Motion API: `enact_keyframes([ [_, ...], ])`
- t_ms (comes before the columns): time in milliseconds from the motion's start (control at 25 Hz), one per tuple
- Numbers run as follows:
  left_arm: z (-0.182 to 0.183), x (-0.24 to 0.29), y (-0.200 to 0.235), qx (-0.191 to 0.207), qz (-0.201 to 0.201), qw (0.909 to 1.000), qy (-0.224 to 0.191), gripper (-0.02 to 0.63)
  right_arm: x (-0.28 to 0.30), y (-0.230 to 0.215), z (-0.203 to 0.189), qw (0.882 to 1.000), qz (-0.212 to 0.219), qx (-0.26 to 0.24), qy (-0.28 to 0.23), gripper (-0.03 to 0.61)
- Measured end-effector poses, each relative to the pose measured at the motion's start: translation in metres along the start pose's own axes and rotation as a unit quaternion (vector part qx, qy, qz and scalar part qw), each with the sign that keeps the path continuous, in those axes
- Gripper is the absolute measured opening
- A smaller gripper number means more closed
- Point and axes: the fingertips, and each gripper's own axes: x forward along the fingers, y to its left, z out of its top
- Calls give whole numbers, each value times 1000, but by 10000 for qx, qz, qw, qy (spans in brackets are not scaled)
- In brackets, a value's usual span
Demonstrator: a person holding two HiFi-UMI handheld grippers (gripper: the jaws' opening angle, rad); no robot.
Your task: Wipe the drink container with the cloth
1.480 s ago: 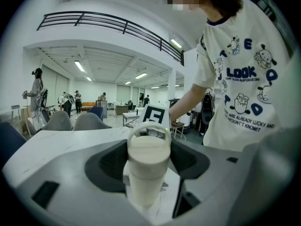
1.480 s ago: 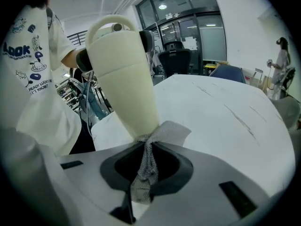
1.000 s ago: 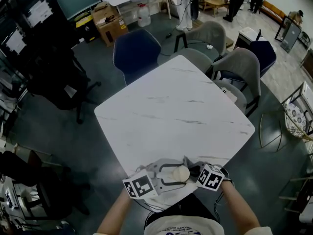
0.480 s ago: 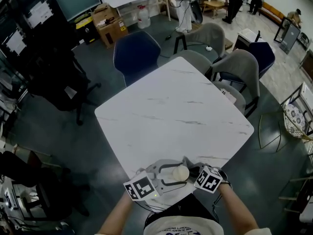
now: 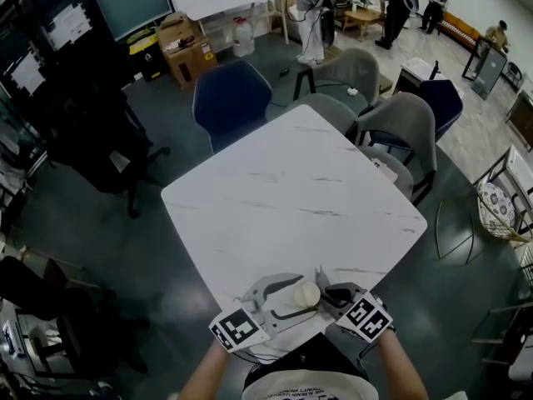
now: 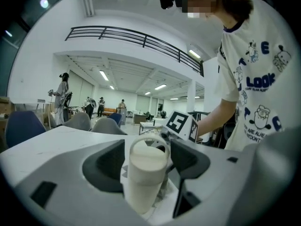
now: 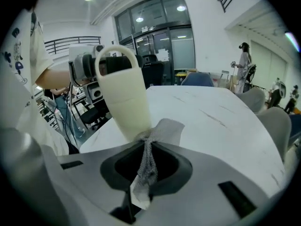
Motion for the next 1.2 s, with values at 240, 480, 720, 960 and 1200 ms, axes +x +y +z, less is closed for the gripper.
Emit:
enact_keyframes([
  [240,28,-21,5,-447,625,9960,-462,288,-34,-9,36,9952,-551,278,-764,46],
  [480,46,-54,26,-856,1757,9745,-1105,288,-77,-21,82,9674,-1523,565,-1945,46],
  [720,58,-77,37,-1050,2838,9437,-1335,284,-108,-25,112,9399,-2018,779,-2642,46],
  [960,58,-84,36,-757,3526,9264,-1083,284,-128,-24,119,9238,-2267,900,-2951,46],
  [1200,56,-83,31,-741,3791,9165,-1042,279,-138,-26,116,9128,-2484,1033,-3072,46],
])
